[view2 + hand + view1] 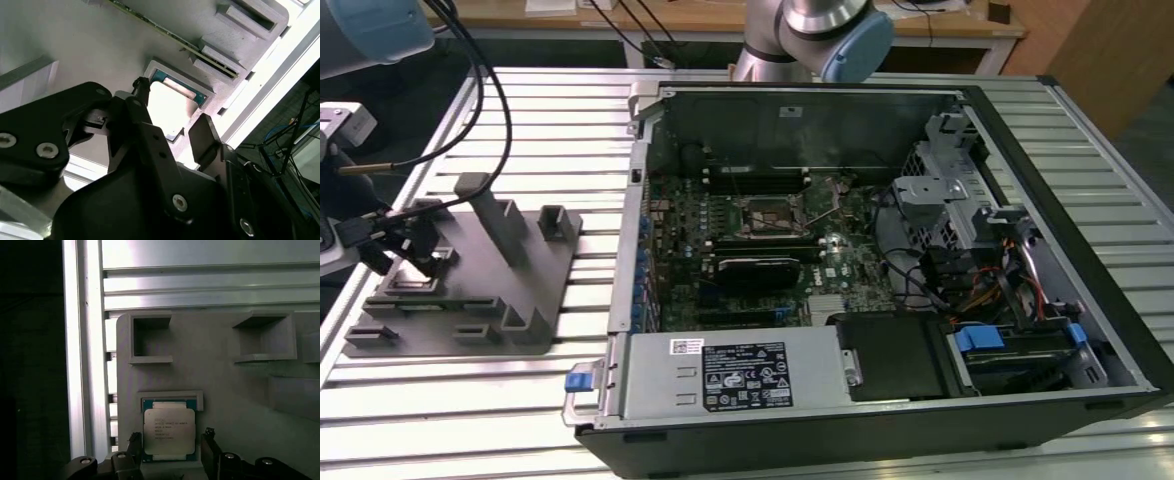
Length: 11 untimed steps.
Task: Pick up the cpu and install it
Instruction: 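Pick up the cpu and move it towards the insertion slot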
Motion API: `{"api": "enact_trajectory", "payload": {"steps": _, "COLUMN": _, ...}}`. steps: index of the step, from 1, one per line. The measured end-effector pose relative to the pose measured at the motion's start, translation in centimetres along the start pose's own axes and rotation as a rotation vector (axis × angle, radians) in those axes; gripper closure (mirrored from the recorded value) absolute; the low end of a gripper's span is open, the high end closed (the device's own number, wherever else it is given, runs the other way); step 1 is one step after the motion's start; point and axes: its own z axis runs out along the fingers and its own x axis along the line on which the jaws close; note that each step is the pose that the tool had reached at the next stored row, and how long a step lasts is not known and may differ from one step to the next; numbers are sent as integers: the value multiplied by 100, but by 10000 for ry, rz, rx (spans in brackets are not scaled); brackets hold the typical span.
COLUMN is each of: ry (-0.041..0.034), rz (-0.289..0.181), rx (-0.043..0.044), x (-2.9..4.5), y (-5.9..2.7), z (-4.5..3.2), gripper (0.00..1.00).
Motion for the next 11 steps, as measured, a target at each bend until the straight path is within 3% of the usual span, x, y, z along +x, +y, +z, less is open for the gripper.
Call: {"api": "enact_trajectory", "payload": {"steps": 11, "ry": -27, "rz": -90, "rx": -45, "x": 8, "y": 12, "z": 58, "gripper": 41}}
